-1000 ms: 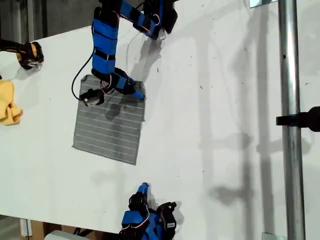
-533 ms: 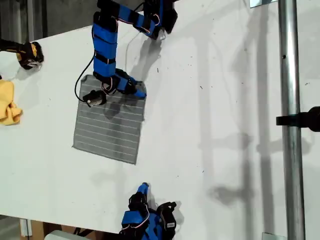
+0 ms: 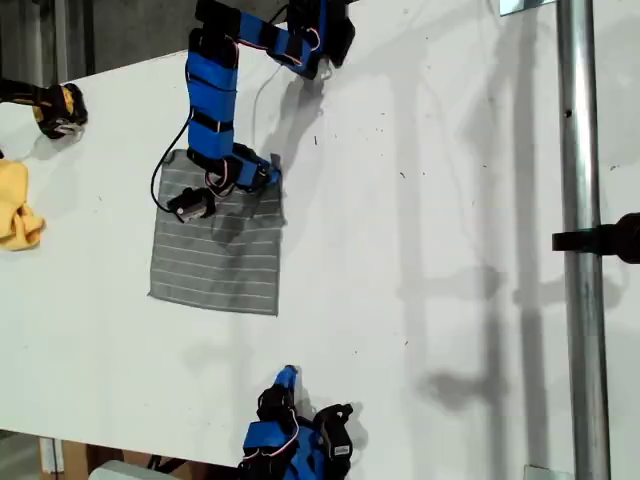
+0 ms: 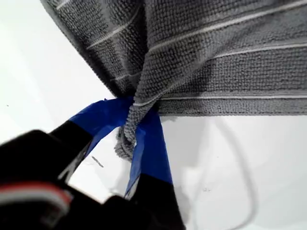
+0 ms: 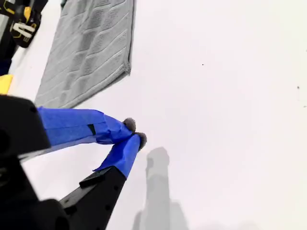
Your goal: Grasp corners of a towel and fold twice.
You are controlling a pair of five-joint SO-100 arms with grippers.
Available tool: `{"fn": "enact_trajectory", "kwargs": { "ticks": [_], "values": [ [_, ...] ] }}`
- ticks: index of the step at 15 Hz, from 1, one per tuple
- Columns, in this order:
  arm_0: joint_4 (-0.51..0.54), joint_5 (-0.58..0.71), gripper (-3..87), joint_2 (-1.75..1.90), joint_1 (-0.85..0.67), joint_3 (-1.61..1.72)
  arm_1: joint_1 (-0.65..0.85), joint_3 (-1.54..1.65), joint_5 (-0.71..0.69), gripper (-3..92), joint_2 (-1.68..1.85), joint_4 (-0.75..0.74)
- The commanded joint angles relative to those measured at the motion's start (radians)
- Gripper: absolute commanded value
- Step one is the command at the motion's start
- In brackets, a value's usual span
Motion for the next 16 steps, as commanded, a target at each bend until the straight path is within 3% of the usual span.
{"fn": "enact_trajectory", "kwargs": {
  "ticks": [1, 4, 8, 12, 16],
  "values": [
    [-0.015, -0.032, -2.0, 0.003, 0.014, 0.0, -0.015, -0.054, -0.002, -0.1, 0.009, 0.009],
    [-0.028, -0.049, -2.1, -0.061, 0.02, -0.15, -0.021, -0.058, 0.003, -0.1, 0.008, -0.006],
    [-0.061, 0.031, -2.1, -0.658, 0.011, -0.597, -0.035, -0.084, 0.005, -0.1, 0.011, -0.005],
    [-0.025, 0.259, -2.1, -1.078, -0.034, -0.983, -0.049, -0.089, 0.009, -0.1, 0.037, -0.003],
    [-0.015, 0.581, -2.1, -1.348, -0.109, -1.238, -0.061, -0.091, 0.017, -0.1, 0.064, 0.003]
  ]
}}
